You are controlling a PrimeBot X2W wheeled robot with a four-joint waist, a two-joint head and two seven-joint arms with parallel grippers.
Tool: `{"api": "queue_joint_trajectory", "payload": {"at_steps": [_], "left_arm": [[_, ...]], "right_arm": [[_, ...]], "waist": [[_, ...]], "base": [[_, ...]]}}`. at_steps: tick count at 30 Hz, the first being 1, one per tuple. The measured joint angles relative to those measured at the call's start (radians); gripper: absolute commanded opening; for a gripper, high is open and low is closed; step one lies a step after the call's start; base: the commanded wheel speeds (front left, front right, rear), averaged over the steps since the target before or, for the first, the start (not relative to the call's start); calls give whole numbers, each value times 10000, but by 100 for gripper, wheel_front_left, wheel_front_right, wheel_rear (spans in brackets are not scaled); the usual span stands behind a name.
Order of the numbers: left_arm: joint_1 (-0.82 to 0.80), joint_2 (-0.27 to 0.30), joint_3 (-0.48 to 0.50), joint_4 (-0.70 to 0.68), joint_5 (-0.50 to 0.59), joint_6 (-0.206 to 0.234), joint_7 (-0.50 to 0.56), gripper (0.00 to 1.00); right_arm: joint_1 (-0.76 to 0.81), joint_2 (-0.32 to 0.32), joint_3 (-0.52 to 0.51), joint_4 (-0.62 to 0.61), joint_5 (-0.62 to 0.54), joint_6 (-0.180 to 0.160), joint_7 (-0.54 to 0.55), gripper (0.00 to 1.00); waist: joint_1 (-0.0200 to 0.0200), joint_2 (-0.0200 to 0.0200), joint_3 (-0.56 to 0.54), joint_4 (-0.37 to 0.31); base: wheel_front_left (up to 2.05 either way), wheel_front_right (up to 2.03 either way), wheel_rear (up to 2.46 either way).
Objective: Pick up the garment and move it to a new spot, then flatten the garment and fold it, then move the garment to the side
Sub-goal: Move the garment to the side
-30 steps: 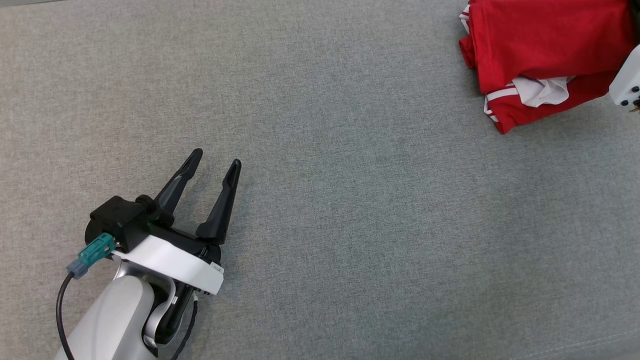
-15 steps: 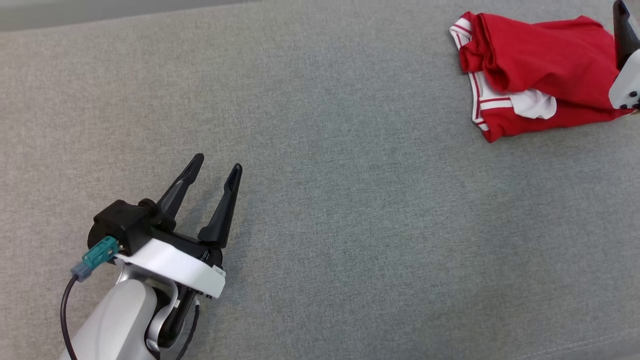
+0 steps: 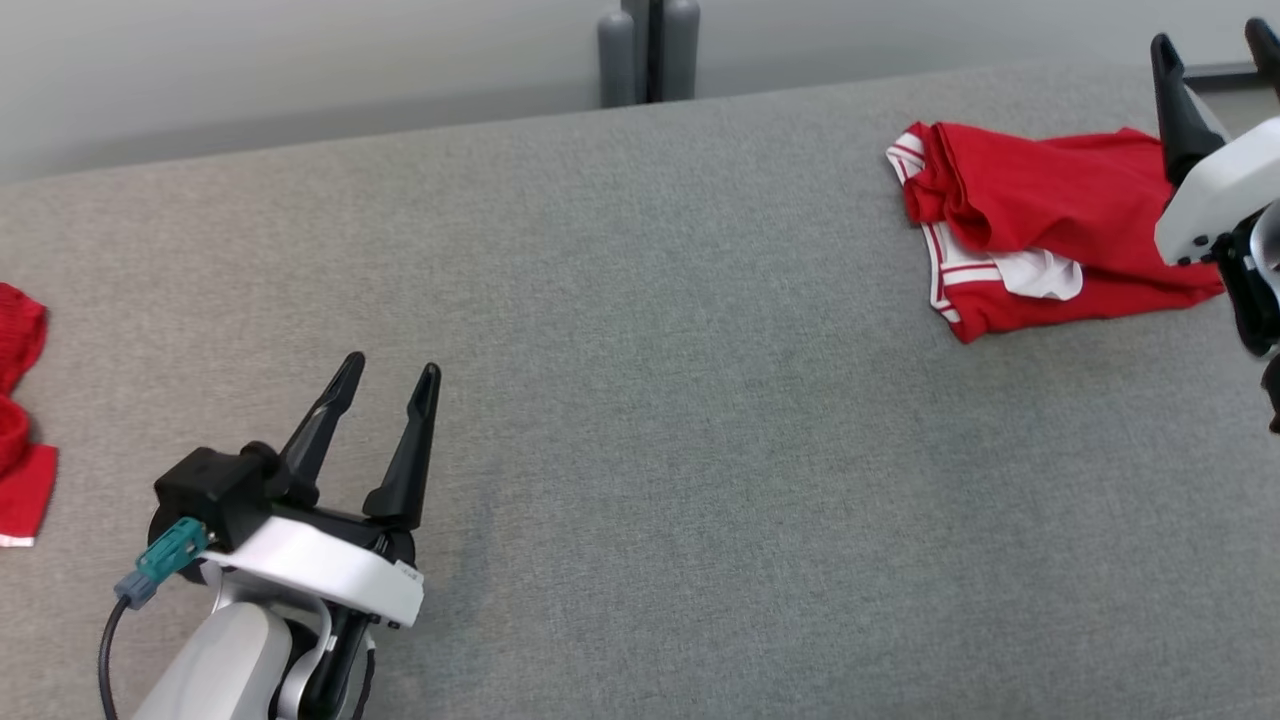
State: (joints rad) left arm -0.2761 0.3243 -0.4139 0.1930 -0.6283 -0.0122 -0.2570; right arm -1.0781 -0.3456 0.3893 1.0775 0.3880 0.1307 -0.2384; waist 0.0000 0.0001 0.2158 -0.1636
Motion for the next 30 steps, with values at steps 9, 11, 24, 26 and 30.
{"api": "queue_joint_trajectory", "payload": {"at_steps": [9,11,24,26,30], "left_arm": [[702,65,466,-163,-92,230,-33,100],[867,81,593,-219,-113,309,-42,100],[2005,61,1047,-683,-48,593,-50,100],[2143,15,1127,-673,71,623,-63,100],[2379,-197,1436,-673,328,581,-63,100]], "right_arm": [[2091,-86,6,-1908,702,0,-69,100],[2605,-130,-169,-2347,798,2,-69,100],[6741,203,-2573,-5463,387,0,-117,100],[7403,445,-2986,-6019,217,0,-119,100],[8580,941,-3634,-7150,-77,0,-134,100]], "waist": [[0,0,-912,591],[0,0,-1096,763],[0,0,-1997,1858],[0,0,-2144,1963],[0,0,-2303,2123]], "base": [[0,0,0],[0,0,0],[0,0,0],[0,0,0],[0,0,0]]}}
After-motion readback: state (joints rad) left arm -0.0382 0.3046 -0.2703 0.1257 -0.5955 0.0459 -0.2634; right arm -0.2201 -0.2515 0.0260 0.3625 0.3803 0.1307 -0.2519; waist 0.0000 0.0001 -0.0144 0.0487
